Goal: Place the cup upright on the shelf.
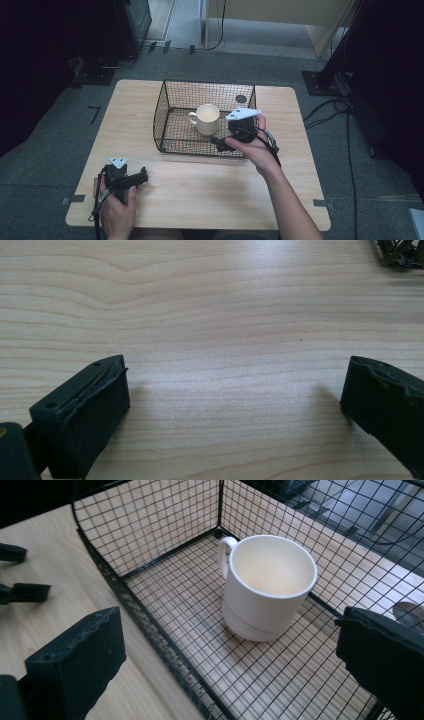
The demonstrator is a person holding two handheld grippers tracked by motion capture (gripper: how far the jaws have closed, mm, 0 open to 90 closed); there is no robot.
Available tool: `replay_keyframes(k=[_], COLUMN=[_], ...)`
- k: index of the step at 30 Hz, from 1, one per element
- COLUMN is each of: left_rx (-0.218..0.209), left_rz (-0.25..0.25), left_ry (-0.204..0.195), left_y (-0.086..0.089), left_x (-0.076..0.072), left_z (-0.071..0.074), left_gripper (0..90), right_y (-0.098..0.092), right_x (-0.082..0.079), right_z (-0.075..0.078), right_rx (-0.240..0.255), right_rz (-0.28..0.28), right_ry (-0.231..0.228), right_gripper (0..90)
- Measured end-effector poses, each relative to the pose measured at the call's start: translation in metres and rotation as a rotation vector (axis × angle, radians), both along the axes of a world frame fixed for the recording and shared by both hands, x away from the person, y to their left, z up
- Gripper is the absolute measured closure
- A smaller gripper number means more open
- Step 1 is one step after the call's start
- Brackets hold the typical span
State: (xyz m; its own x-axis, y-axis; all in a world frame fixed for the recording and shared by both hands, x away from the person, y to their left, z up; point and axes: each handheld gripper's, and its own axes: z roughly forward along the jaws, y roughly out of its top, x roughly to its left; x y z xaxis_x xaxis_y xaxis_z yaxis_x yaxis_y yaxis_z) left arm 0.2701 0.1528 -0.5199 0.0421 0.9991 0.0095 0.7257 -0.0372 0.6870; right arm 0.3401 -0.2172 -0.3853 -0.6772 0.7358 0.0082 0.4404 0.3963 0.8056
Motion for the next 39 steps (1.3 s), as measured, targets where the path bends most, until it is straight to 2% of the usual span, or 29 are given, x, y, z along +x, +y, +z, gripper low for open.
replay_keyframes(k=[13,27,39], left_rx=[0.0,0.0,0.0], left_rz=[0.0,-0.001,-0.001], left_ry=[0.0,0.001,0.001], left_y=[0.0,0.0,0.0], left_x=[0.0,0.0,0.0], left_z=[0.0,0.0,0.0], left_gripper=[0.0,0.0,0.0], right_y=[-0.016,-0.052,-0.083], right_x=[-0.036,-0.06,-0.076], right_z=[-0.001,-0.02,-0.042], right_rx=[0.017,0.051,0.029], right_rz=[-0.014,-0.073,-0.141], right_ry=[-0.014,0.004,0.025], right_gripper=[0.0,0.0,0.0])
